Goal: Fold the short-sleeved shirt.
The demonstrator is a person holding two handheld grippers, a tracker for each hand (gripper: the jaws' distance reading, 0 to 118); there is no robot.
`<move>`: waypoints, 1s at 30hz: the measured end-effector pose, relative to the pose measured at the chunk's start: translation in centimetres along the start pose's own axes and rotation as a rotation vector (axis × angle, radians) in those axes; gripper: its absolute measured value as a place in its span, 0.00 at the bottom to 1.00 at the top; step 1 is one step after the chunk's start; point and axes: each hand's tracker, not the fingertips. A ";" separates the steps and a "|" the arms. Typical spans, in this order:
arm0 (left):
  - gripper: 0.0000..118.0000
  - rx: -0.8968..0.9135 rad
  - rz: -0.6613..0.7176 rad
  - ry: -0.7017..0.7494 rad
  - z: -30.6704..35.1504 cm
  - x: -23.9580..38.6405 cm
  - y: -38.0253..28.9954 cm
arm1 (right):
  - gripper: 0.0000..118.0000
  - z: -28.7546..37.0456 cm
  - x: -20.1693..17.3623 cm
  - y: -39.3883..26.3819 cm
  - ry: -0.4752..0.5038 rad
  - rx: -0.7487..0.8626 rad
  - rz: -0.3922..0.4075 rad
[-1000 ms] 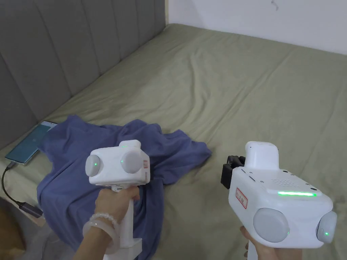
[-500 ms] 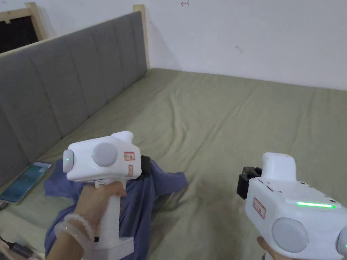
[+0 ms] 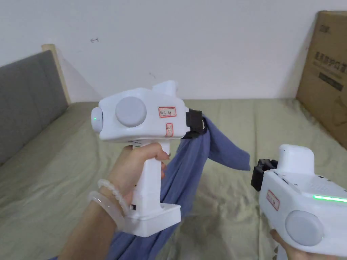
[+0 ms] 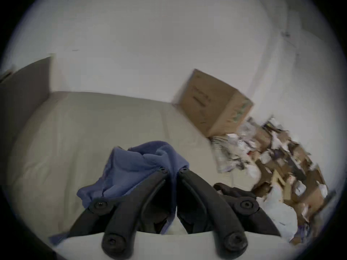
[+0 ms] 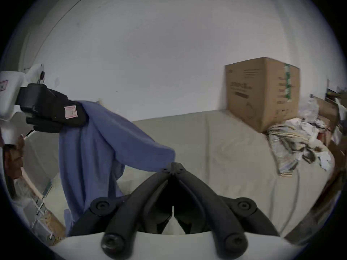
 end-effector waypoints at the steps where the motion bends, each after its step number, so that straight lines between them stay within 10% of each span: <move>1: 0.03 -0.012 0.004 -0.050 -1.4 1.1 -0.1 | 0.00 0.5 1.4 0.2 -0.036 0.009 -0.006; 6: 0.03 -0.113 -0.004 -0.119 -8.9 5.7 -3.8 | 0.00 2.4 7.8 0.2 -0.260 0.017 0.034; 18: 0.06 -0.548 0.076 0.063 -20.2 1.1 -22.9 | 0.00 1.9 13.1 -2.9 -0.311 -0.113 -0.070; 20: 0.21 -0.541 0.070 0.075 -19.8 1.0 -23.0 | 0.00 1.4 12.6 -3.2 -0.299 -0.124 -0.077; 23: 0.89 -0.532 0.098 0.063 -19.1 0.4 -22.1 | 0.00 0.8 11.5 -3.5 -0.264 -0.145 -0.060; 30: 0.91 -0.380 0.058 0.141 -13.0 -1.6 -17.6 | 0.00 -0.5 8.2 -4.0 -0.176 -0.184 0.001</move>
